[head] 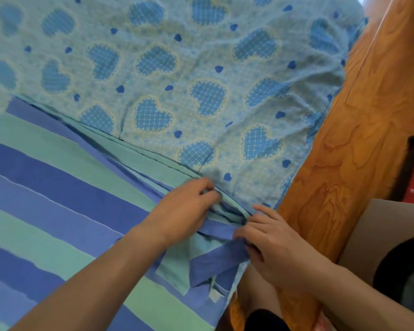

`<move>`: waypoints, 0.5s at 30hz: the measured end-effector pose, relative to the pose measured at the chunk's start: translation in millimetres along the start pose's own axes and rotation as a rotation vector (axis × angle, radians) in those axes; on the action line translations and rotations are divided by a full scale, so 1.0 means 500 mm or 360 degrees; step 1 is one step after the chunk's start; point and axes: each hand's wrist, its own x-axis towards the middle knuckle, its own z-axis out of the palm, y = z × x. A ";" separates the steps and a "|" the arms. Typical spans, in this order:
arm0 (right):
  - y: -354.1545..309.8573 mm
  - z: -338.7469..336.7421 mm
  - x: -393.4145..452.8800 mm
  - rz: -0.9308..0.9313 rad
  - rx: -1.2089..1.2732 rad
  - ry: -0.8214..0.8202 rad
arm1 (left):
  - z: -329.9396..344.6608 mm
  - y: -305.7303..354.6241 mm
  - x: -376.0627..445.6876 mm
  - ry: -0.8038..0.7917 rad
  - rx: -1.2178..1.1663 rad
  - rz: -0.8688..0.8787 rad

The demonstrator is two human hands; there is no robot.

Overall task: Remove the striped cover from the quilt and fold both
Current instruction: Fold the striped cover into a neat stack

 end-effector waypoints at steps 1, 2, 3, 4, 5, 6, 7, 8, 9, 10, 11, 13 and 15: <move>0.002 -0.005 0.006 0.0046 0.0047 -0.0055 | 0.000 0.005 0.017 0.0043 0.0076 0.0097; 0.002 -0.009 0.014 0.0100 0.0085 -0.0094 | -0.002 0.011 0.032 0.0049 0.0137 0.0178; 0.000 -0.011 0.025 0.0157 0.0103 -0.0118 | -0.005 0.017 0.047 0.0013 0.0193 0.0221; -0.002 -0.015 0.038 0.0220 0.0086 -0.0143 | -0.008 0.024 0.060 -0.0045 0.0251 0.0231; -0.005 -0.019 0.051 0.0293 0.0022 -0.0186 | -0.012 0.029 0.072 -0.0120 0.0318 0.0210; -0.009 -0.024 0.068 0.0384 -0.0092 -0.0247 | -0.015 0.033 0.081 -0.0189 0.0384 0.0172; -0.012 -0.027 0.084 0.0483 -0.0232 -0.0312 | -0.018 0.035 0.088 -0.0268 0.0445 0.0106; -0.016 -0.032 0.097 0.0567 -0.0366 -0.0365 | -0.020 0.036 0.093 -0.0346 0.0502 0.0031; -0.020 -0.035 0.107 0.0612 -0.0477 -0.0409 | -0.022 0.038 0.097 -0.0439 0.0558 -0.0038; -0.023 -0.037 0.115 0.0637 -0.0552 -0.0449 | -0.021 0.038 0.099 -0.0518 0.0571 -0.0083; -0.024 -0.041 0.121 0.0661 -0.0598 -0.0489 | -0.019 0.039 0.100 -0.0608 0.0514 -0.0125; -0.016 -0.051 0.132 0.0695 -0.0626 -0.0539 | -0.021 0.043 0.100 -0.0790 0.0178 -0.0244; 0.002 -0.061 0.149 0.0645 -0.0526 -0.0520 | -0.027 0.044 0.098 -0.0872 -0.0197 -0.0261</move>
